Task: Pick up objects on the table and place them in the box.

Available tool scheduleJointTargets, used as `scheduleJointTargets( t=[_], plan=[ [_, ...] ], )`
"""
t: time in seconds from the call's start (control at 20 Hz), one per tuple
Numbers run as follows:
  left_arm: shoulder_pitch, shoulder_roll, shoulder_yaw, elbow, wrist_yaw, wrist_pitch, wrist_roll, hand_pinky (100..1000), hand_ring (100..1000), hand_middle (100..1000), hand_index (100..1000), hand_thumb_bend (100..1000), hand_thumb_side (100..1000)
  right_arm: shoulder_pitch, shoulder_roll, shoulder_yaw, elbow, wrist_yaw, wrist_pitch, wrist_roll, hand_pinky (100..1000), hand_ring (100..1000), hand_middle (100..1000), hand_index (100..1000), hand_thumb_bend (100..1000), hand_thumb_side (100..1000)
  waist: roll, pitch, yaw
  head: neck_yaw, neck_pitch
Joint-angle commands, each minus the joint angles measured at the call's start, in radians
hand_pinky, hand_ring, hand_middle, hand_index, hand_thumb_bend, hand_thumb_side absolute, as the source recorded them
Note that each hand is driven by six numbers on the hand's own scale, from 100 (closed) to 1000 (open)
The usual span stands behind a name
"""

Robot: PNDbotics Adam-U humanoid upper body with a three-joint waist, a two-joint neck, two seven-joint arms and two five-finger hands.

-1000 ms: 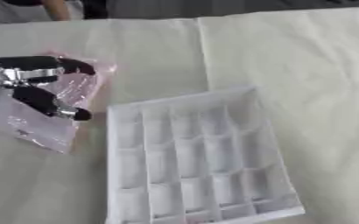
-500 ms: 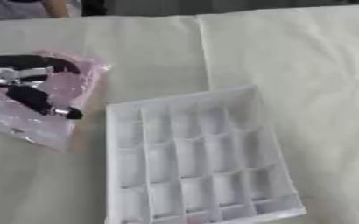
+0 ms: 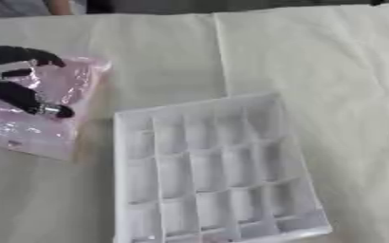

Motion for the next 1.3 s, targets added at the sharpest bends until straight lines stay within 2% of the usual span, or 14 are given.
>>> scheduleJointTargets(
  t=[0.05, 0.2, 0.65, 1.0, 1.3],
  plan=[
    [0.002, 0.009, 0.017, -0.009, -0.006, -0.001, 0.000, 1000, 1000, 1000, 1000, 713, 696, -0.019, -0.022, -0.007, -0.007, -0.007, -0.003, 0.006, 363, 621, 807, 657, 100, 639, -0.001, -0.011, 0.001, -0.006, -0.003],
    [0.009, 0.006, 0.014, -0.003, -0.026, -0.001, 0.003, 1000, 1000, 1000, 1000, 752, 687, -0.024, -0.021, -0.007, -0.005, -0.010, -0.008, 0.008, 364, 622, 807, 652, 100, 639, -0.006, -0.008, -0.001, -0.006, -0.003],
    [0.018, -0.003, 0.001, 0.019, -0.109, 0.000, 0.012, 1000, 1000, 1000, 1000, 793, 691, -0.029, -0.020, -0.009, -0.002, -0.016, -0.016, 0.015, 366, 624, 807, 628, 100, 640, -0.014, -0.005, 0.000, -0.001, -0.003],
    [0.053, -0.040, -0.006, 0.027, -0.107, -0.039, 0.049, 1000, 1000, 1000, 1000, 710, 707, -0.033, -0.021, -0.012, -0.001, -0.021, -0.019, 0.019, 364, 624, 808, 621, 100, 640, -0.018, 0.004, -0.005, 0.000, -0.003],
    [0.075, -0.065, -0.003, 0.015, -0.090, -0.059, 0.093, 1000, 1000, 1000, 1000, 650, 679, -0.035, -0.022, -0.014, 0.000, -0.025, -0.020, 0.021, 364, 624, 808, 617, 100, 640, -0.022, 0.008, -0.003, 0.000, -0.003]
  ],
)
